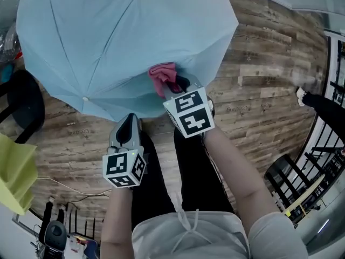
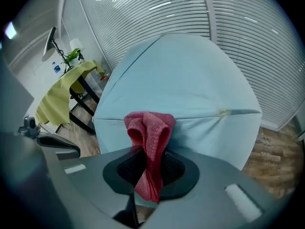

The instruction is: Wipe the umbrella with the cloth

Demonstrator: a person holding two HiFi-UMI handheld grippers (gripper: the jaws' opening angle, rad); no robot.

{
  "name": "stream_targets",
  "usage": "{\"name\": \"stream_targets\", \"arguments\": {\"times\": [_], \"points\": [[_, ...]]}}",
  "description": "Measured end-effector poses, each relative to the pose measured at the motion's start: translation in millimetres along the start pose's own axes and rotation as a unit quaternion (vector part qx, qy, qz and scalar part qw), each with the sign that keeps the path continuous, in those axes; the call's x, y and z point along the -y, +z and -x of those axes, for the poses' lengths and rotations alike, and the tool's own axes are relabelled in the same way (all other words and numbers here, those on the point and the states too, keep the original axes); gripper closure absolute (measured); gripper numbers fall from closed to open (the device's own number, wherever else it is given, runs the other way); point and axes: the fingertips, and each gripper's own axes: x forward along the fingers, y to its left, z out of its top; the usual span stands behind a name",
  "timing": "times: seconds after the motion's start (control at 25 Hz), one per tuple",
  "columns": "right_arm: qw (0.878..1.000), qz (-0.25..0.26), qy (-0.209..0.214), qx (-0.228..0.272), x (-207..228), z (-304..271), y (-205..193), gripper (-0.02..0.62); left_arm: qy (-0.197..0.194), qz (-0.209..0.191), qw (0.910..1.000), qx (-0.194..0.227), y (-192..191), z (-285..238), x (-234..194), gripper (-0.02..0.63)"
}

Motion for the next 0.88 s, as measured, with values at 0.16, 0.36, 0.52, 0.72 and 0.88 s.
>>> {"name": "stream_targets", "arguments": {"times": [0.16,0.36,0.52,0.72,0.88], "points": [[1.000,-0.008,0.007,0.003,29,11,-8,0.528,-0.009,-0.014,0.9998,-0.008,2,-20,29,0.598],[1.000,-0.016,0.008,0.022,69,28,-8,0.526,-0.009,-0.027,0.9994,-0.019,9,-38,55,0.598],[0.999,-0.002,0.017,0.032,93,36,-7,0.518,-0.006,-0.026,0.9995,-0.019,17,-51,72,0.598],[0.999,0.007,0.003,0.035,125,46,-9,0.522,-0.009,-0.015,0.9998,-0.012,31,-66,95,0.598],[0.999,-0.024,-0.007,0.026,153,45,-13,0.531,-0.013,-0.019,0.9997,-0.011,39,-76,109,0.598]]}}
